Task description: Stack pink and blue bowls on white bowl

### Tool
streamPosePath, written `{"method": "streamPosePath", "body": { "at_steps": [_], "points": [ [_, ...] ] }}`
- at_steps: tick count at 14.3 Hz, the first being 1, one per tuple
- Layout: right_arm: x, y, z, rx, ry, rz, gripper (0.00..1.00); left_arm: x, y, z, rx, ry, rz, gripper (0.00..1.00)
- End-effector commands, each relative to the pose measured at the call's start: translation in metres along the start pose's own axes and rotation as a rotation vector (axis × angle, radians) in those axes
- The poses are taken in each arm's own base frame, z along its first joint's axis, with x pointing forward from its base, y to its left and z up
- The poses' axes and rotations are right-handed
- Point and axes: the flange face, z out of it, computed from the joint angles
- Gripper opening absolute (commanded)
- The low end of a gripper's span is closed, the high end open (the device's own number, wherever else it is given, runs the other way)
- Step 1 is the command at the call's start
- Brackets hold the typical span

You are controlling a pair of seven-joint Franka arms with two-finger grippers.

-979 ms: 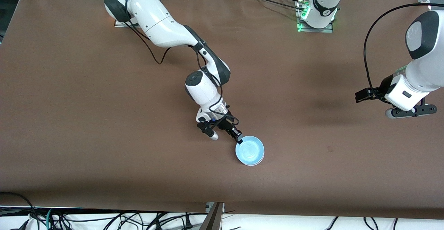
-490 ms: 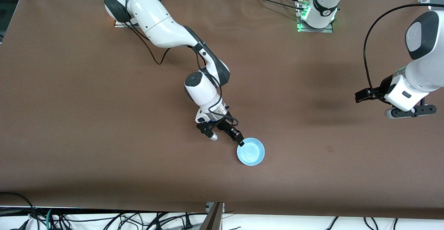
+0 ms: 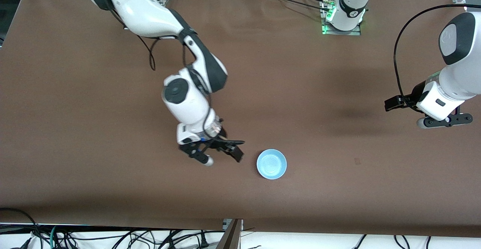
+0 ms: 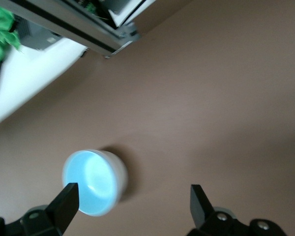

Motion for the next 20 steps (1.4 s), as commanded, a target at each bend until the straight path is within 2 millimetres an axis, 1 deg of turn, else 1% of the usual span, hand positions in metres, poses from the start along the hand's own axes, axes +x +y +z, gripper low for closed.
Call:
{"method": "streamPosePath", "body": {
  "at_steps": [1, 2, 3, 4, 5, 7, 8, 9, 10, 11, 12, 13, 15, 18, 20],
  "points": [
    [0.016, 0.037, -0.053, -0.129, -0.115, -0.285, 1.0, -0.002, -0.002, -0.002, -0.018, 0.007, 0.015, 1.0],
    [0.026, 0.058, -0.072, -0.192, -0.145, -0.298, 1.0, -0.001, -0.002, -0.001, -0.019, 0.005, 0.015, 1.0],
    [0.027, 0.069, -0.103, -0.219, -0.167, -0.308, 1.0, -0.001, -0.002, 0.0, -0.019, 0.004, 0.015, 1.0],
    [0.027, 0.084, -0.132, -0.236, -0.195, -0.362, 1.0, -0.001, -0.002, 0.001, -0.019, 0.002, 0.015, 1.0],
    [0.027, 0.105, -0.166, -0.248, -0.221, -0.407, 1.0, -0.001, -0.002, 0.001, -0.019, 0.002, 0.015, 1.0],
    [0.013, 0.145, -0.225, -0.243, -0.253, -0.407, 1.0, -0.001, -0.001, 0.001, -0.019, 0.002, 0.017, 1.0],
    [0.004, 0.169, -0.25, -0.24, -0.261, -0.421, 1.0, -0.001, -0.002, 0.001, -0.019, 0.002, 0.015, 1.0],
    [-0.004, 0.195, -0.265, -0.245, -0.27, -0.453, 1.0, -0.001, -0.001, 0.001, -0.019, 0.002, 0.017, 1.0],
    [-0.006, 0.22, -0.277, -0.246, -0.269, -0.472, 1.0, -0.001, -0.001, 0.001, -0.019, 0.002, 0.017, 1.0],
    [-0.007, 0.236, -0.278, -0.256, -0.273, -0.475, 1.0, -0.001, -0.001, 0.001, -0.019, 0.002, 0.017, 1.0],
    [-0.007, 0.242, -0.278, -0.27, -0.27, -0.478, 1.0, -0.001, -0.002, 0.001, -0.019, 0.002, 0.015, 1.0],
    [-0.003, 0.249, -0.279, -0.283, -0.263, -0.472, 1.0, -0.001, -0.002, 0.001, -0.019, 0.002, 0.015, 1.0],
    [0.001, 0.251, -0.281, -0.285, -0.256, -0.468, 1.0, -0.001, -0.001, 0.001, -0.019, 0.002, 0.017, 1.0],
    [0.008, 0.246, -0.286, -0.31, -0.233, -0.47, 1.0, -0.001, -0.002, 0.0, -0.019, 0.004, 0.017, 1.0],
    [0.009, 0.245, -0.289, -0.311, -0.228, -0.478, 1.0, -0.002, -0.002, -0.001, -0.018, 0.004, 0.017, 1.0]
  ]
}}
